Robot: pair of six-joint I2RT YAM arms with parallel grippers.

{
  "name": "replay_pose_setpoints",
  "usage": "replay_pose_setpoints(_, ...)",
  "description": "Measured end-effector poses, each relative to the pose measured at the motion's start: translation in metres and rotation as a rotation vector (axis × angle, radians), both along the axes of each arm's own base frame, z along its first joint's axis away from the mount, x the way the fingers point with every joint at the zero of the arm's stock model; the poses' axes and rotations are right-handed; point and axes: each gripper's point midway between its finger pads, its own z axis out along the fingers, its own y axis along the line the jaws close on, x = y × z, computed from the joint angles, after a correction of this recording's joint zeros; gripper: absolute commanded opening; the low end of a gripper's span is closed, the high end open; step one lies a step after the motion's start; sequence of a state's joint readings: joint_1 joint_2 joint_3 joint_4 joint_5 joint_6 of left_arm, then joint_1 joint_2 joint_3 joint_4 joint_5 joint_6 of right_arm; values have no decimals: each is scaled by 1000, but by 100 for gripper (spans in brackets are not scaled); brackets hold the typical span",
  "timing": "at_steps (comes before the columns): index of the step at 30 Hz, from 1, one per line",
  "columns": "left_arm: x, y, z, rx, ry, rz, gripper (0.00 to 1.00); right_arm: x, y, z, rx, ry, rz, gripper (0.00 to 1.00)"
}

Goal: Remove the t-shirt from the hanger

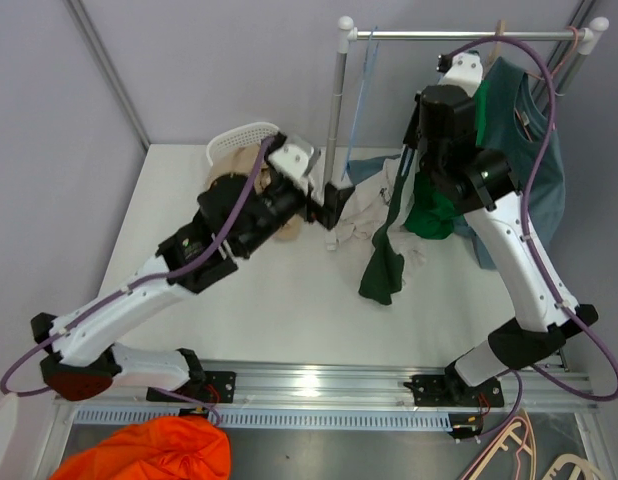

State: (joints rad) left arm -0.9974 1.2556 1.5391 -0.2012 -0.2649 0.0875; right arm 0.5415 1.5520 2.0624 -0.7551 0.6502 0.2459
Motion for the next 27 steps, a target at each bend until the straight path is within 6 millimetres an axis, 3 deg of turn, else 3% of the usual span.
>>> replay_pose_setpoints(3,-40,6,-27,27,-21,-66,99,-20,-2,-11,25,24,-7,0)
replay_pose_setpoints(7,-89,22,-61,29,-51,-140,100,-32,-14,-5,65,13,-39,0)
replay_pose_setpoints(10,-107,27,-88,21,-49,-165,100,-37,-13,-2,94,14,-38,0)
replay_pose_setpoints(14,-110,23,-126,15,-42,-135,99,-41,-6,-5,126,29,-21,0)
replay_pose_setpoints(19,-111,0,-179,87,-54,-125,99,-46,8,-8,164,44,23,0)
replay_pose_setpoints(27,-108,-33,-184,90,-134,-109,100,-55,22,-6,195,51,78,0)
